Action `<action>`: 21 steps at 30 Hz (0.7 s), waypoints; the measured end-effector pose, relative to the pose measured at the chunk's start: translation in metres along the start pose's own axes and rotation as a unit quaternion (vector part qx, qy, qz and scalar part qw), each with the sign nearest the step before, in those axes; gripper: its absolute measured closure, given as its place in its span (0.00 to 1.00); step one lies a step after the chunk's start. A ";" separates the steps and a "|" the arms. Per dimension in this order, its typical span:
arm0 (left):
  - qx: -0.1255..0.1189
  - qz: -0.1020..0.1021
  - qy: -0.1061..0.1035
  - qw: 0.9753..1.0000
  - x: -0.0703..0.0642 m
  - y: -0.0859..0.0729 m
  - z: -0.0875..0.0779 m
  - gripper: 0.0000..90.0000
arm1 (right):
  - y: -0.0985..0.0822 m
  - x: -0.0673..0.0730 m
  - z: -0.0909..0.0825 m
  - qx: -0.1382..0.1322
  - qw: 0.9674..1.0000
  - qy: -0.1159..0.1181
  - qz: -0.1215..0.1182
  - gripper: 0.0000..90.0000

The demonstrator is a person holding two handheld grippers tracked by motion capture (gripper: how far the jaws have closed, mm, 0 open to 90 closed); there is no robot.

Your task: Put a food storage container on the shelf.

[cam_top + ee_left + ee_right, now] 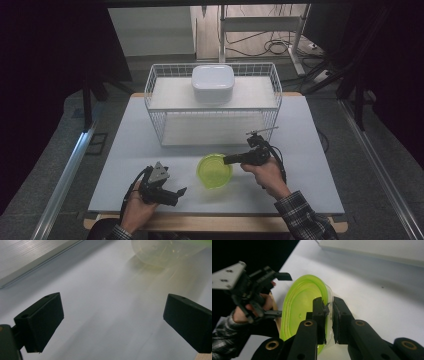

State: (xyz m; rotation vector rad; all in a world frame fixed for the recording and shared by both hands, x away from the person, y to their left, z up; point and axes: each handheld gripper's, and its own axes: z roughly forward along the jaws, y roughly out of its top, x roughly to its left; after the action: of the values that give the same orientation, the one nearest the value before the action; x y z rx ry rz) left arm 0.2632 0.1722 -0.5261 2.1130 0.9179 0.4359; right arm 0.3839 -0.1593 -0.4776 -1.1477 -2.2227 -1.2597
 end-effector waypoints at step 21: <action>0.000 -0.002 -0.001 1.000 0.001 0.000 0.000 0.03 | 0.033 0.036 -0.048 -0.061 0.997 0.026 -0.026 0.91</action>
State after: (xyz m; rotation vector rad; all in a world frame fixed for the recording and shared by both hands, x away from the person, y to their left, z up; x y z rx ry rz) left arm 0.2641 0.1730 -0.5260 2.1115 0.9197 0.4320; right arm 0.3827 -0.1728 -0.4107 -1.0927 -2.1771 -1.4485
